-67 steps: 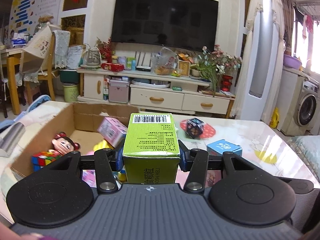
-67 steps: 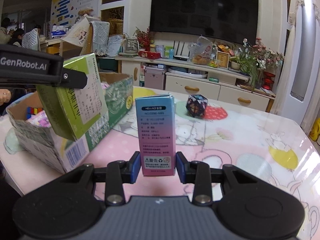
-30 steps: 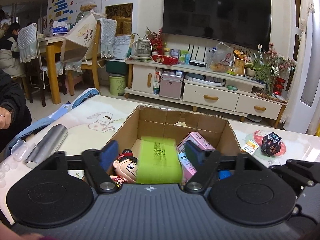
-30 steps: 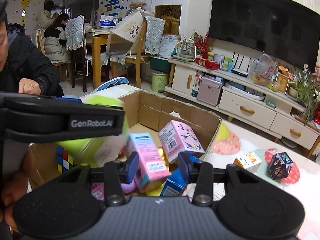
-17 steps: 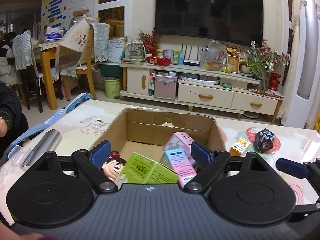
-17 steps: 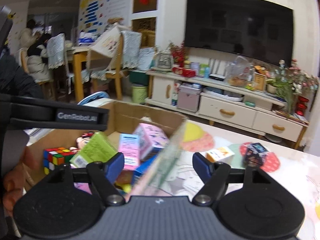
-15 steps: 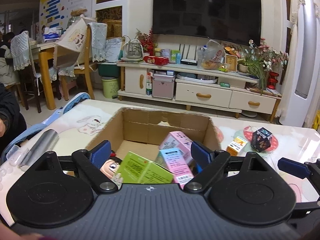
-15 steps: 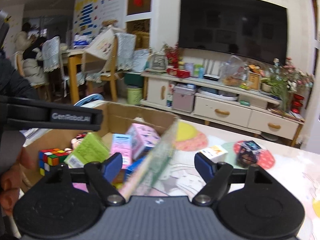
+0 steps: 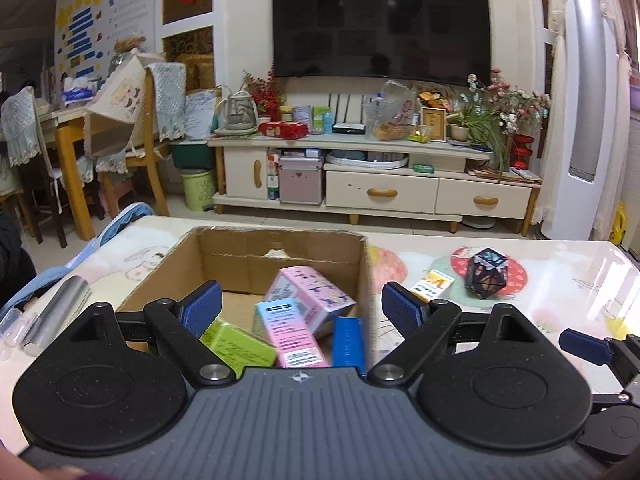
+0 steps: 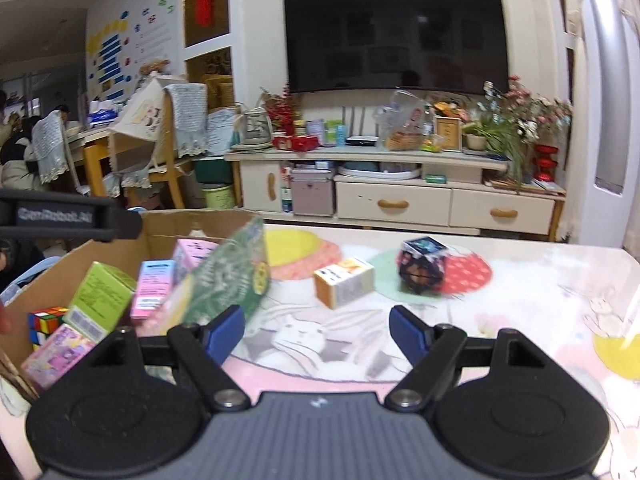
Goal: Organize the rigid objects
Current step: 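Withdraw both grippers toward the medicine box and the polyhedron cube, then grasp the yellow-and-white medicine box with the left gripper while the right gripper grasps the dark polyhedron cube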
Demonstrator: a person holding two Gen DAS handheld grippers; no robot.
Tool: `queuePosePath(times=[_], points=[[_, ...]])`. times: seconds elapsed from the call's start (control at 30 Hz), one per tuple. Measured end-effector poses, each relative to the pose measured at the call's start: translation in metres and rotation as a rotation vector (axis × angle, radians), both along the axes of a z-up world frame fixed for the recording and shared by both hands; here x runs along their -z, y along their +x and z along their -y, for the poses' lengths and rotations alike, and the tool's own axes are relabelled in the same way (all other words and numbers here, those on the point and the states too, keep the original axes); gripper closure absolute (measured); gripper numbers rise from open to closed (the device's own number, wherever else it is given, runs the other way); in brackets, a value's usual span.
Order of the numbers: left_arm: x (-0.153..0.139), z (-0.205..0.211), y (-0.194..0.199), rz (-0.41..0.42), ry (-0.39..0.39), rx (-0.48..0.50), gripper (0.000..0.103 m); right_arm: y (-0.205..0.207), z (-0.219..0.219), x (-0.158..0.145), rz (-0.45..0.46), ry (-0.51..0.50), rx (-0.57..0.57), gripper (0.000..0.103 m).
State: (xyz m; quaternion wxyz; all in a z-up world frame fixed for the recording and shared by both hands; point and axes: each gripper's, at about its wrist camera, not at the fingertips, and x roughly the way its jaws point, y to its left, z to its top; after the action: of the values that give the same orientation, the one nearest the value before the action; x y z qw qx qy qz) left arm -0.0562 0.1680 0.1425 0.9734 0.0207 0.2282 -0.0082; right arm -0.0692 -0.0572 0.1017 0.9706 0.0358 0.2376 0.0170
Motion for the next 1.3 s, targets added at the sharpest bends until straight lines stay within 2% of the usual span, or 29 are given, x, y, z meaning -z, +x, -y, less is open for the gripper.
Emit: queuePosePath(times=[0.13,0.47,0.6,1.07,1.2,1.3], points=[[0.001,0.009,-0.004,0.027,0.02,0.042,0.0,-0.001,0.019,0.011,-0.013,0.008,0.038,0.02],[0.018,0.046,0.002,0.029,0.066,0.177,0.0,0.017,0.081,0.046,-0.082,0.039,0.166,0.019],[0.033,0.063,0.018,0.003,0.081,0.206,0.0,0.032,0.104,0.056,-0.096,0.072,0.204,0.011],[0.091,0.115,0.086,-0.043,0.177,0.144,0.0,0.095,0.145,0.075,-0.094,0.147,0.155,0.009],[0.096,0.115,0.107,-0.046,0.139,0.111,0.0,0.112,0.152,0.073,-0.079,0.179,0.15,0.009],[0.1,0.114,0.125,-0.069,0.125,0.08,0.0,0.124,0.162,0.075,-0.069,0.247,0.128,0.009]])
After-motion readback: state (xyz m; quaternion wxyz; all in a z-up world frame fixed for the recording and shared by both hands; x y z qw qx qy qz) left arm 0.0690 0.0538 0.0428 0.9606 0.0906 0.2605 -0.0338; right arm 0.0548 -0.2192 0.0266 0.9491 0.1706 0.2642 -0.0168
